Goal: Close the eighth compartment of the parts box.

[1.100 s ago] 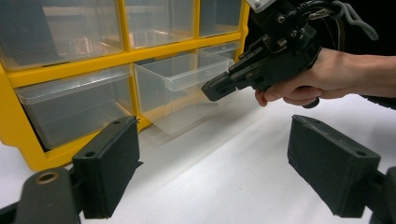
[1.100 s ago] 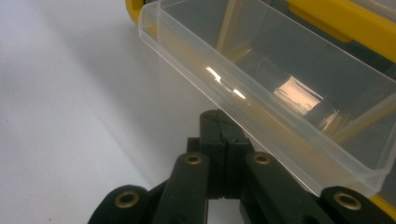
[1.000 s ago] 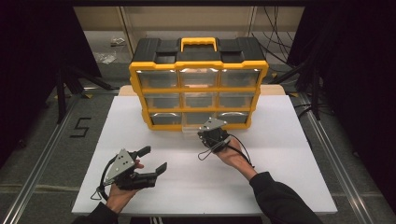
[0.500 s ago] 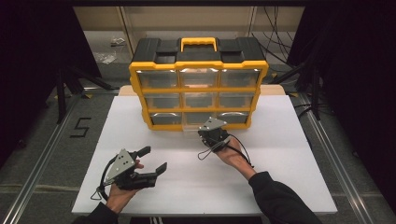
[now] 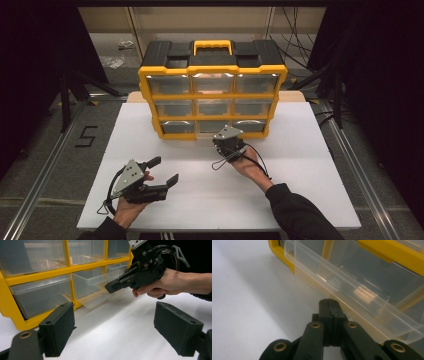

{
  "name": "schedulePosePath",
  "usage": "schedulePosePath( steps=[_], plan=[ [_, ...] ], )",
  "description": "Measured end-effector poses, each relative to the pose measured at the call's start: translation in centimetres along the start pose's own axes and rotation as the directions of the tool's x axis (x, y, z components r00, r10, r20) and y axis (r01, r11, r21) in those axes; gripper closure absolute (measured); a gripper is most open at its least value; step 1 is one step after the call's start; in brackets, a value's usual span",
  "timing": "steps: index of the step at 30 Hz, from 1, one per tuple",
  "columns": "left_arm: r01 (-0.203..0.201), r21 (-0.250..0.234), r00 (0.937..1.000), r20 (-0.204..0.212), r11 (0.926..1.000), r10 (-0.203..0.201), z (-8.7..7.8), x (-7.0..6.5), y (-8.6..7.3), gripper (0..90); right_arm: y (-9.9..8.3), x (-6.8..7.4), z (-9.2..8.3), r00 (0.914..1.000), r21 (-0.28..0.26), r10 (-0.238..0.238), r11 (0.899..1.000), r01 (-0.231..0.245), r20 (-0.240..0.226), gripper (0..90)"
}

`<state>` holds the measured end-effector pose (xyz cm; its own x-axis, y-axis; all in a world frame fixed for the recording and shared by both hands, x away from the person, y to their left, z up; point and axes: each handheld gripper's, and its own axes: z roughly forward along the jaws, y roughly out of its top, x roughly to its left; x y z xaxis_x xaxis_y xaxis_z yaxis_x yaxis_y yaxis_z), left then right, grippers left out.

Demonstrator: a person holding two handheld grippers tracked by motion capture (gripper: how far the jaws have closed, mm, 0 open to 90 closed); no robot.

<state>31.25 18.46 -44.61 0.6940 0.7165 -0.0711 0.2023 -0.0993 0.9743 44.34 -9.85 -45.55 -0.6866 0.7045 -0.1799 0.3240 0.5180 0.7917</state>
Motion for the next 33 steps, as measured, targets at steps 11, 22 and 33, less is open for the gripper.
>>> schedulePosePath(
  steps=[11,22,33],
  plan=[
    [-0.001,0.000,1.0000,-0.001,1.0000,0.001,0.0,0.0,0.0,16.7,-0.1,-0.3,0.3,0.9998,0.003,0.018,1.000,-0.018,0.007,90.0],
    [-0.002,0.001,1.0000,-0.003,1.0000,0.002,0.0,0.0,0.0,16.7,-0.2,-0.9,0.5,0.9995,0.003,0.027,1.000,-0.027,0.017,90.0],
    [-0.002,0.001,1.0000,-0.004,1.0000,0.002,0.0,0.0,0.0,16.7,-0.3,-1.6,0.5,0.9985,-0.002,0.044,0.999,-0.044,0.032,90.0]
  ],
)
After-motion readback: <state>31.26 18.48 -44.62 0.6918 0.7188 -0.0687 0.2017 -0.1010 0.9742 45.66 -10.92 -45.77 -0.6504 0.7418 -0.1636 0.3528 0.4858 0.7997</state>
